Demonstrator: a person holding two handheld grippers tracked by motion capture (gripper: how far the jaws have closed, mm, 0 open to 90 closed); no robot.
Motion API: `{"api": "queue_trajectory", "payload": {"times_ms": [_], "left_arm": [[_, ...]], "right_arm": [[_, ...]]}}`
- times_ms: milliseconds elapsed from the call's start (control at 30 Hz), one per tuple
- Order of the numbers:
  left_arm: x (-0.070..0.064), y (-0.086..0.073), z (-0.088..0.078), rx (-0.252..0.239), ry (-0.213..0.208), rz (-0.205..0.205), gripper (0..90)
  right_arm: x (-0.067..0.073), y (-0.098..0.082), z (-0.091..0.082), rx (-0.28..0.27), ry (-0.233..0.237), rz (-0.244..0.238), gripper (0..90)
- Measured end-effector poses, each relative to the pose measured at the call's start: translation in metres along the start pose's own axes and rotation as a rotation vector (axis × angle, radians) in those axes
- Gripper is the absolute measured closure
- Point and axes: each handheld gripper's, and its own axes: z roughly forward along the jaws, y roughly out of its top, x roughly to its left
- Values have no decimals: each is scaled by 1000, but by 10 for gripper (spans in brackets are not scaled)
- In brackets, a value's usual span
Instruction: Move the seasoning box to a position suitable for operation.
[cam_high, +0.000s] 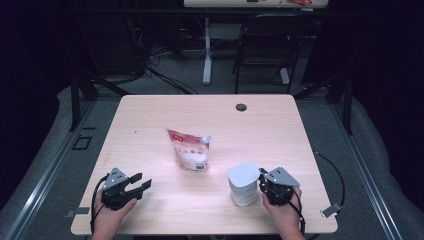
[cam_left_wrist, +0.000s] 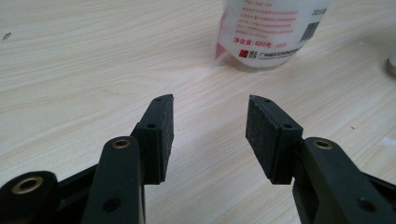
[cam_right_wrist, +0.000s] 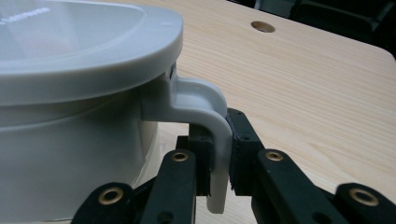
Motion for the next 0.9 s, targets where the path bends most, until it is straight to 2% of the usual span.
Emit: {"api": "queue_trajectory", "payload": {"times_ms": [133, 467, 767, 900], "left_arm": [[-1, 1, 1, 1, -7, 5, 521], [-1, 1, 3, 4, -6, 4, 521], [-2, 1, 3, 3, -8, 8, 521], [-2, 2, 4, 7, -11, 11, 521]], "right_arm": [[6, 0, 2, 0, 12, -17, 821], [8, -5, 7, 4, 17, -11, 820], [11, -7, 3, 2, 36, -19, 809], [9, -9, 0, 16, 52, -8, 800]]}}
